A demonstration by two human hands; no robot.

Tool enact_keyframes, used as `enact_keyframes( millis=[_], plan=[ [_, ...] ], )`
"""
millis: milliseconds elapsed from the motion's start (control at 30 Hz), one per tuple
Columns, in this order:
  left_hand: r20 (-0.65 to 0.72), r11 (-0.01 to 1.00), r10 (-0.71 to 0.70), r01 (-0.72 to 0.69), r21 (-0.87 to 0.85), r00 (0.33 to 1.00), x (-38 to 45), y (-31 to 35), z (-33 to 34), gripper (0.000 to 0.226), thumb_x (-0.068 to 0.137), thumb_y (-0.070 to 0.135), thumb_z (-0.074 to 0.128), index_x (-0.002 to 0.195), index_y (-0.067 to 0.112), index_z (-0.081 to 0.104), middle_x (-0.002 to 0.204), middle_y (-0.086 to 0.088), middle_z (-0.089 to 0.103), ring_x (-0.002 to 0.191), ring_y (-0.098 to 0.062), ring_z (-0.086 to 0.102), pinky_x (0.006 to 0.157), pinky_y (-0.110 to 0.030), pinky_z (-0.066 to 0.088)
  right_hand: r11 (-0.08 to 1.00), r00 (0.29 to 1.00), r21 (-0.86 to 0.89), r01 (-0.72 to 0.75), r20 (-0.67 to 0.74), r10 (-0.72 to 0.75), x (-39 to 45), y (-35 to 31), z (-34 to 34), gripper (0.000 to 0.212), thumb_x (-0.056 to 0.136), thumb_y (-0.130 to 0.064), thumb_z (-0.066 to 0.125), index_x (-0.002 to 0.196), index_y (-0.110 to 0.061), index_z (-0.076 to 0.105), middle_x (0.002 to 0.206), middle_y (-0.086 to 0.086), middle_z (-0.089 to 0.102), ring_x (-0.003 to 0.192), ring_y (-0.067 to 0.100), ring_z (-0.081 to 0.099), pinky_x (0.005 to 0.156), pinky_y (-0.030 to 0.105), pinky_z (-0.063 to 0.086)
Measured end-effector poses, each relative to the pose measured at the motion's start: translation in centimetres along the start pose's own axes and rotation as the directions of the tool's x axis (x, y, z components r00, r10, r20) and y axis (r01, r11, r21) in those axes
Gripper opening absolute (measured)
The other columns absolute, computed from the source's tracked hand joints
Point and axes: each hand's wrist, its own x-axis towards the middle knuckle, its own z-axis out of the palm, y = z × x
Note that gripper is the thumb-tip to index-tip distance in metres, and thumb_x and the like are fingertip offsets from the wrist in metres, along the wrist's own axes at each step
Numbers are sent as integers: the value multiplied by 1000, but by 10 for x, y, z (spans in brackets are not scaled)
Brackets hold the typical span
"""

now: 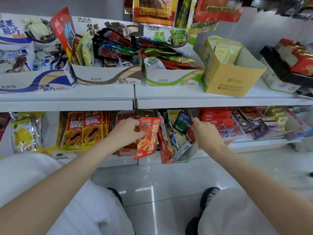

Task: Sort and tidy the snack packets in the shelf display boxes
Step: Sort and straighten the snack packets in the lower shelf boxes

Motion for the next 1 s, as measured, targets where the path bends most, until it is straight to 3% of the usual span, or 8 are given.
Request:
enact_keyframes(
  millis=[100,200,333,467,633,833,900,1000],
  plan=[
    [-14,1000,-15,14,-13,1000,1,-2,-1,16,89,24,58,99,15,65,93,1,69,70,-10,66,73,-29,55,993,976,83,-84,-195,99,5,18,-10,18,91,-6,44,107,-2,53,80,23,65,72,39,60,58,34,33],
    [-10,999,-19,19,-35,1000,3,-1,0,19,88,25,58,103,16,66,97,0,70,76,-13,68,78,-33,56,994,963,9,-110,-245,109,-2,35,-24,27,87,-3,46,114,-3,52,76,24,63,69,41,58,56,36,32],
    [6,999,8,-8,-32,1000,4,4,3,18,89,25,58,102,15,65,98,-1,71,78,-14,68,78,-34,56,992,976,-37,-122,-184,113,-7,31,-22,20,81,8,46,98,1,56,70,20,59,62,36,53,53,33,30],
    [-3,999,20,-20,-41,1000,2,6,4,19,89,24,58,103,14,66,99,-2,71,84,-16,68,81,-34,55,998,991,-48,-45,-130,39,-4,14,-18,42,74,15,45,113,0,56,71,12,45,61,28,41,55,33,28],
    [-20,999,14,-14,-40,1000,2,2,3,11,89,24,57,96,19,63,98,1,69,70,-5,62,69,-22,52,1000,1000,13,4,26,-4,3,0,-4,49,81,11,44,127,-6,48,95,15,59,86,36,60,69,41,49],
    [8,997,-5,6,-79,1000,3,-4,4,20,90,22,56,108,14,63,103,1,67,70,-7,64,67,-19,53,977,983,203,-70,178,33,17,7,14,50,83,12,36,131,-4,41,115,23,57,99,39,57,78,43,46],
    [17,992,-20,22,-125,1000,3,-9,4,22,91,21,55,111,13,62,106,-2,68,80,-12,66,70,-21,55,976,986,181,-124,135,100,14,9,12,45,86,9,38,130,-2,38,119,22,53,104,38,53,79,40,43],
    [50,974,-64,73,-215,997,1,-16,1,21,91,20,55,110,13,61,105,-3,68,86,-14,67,74,-27,57,997,991,54,-60,-116,66,-3,-1,-1,36,92,-7,45,128,-5,43,121,14,53,108,32,46,82,36,43]
  ],
)
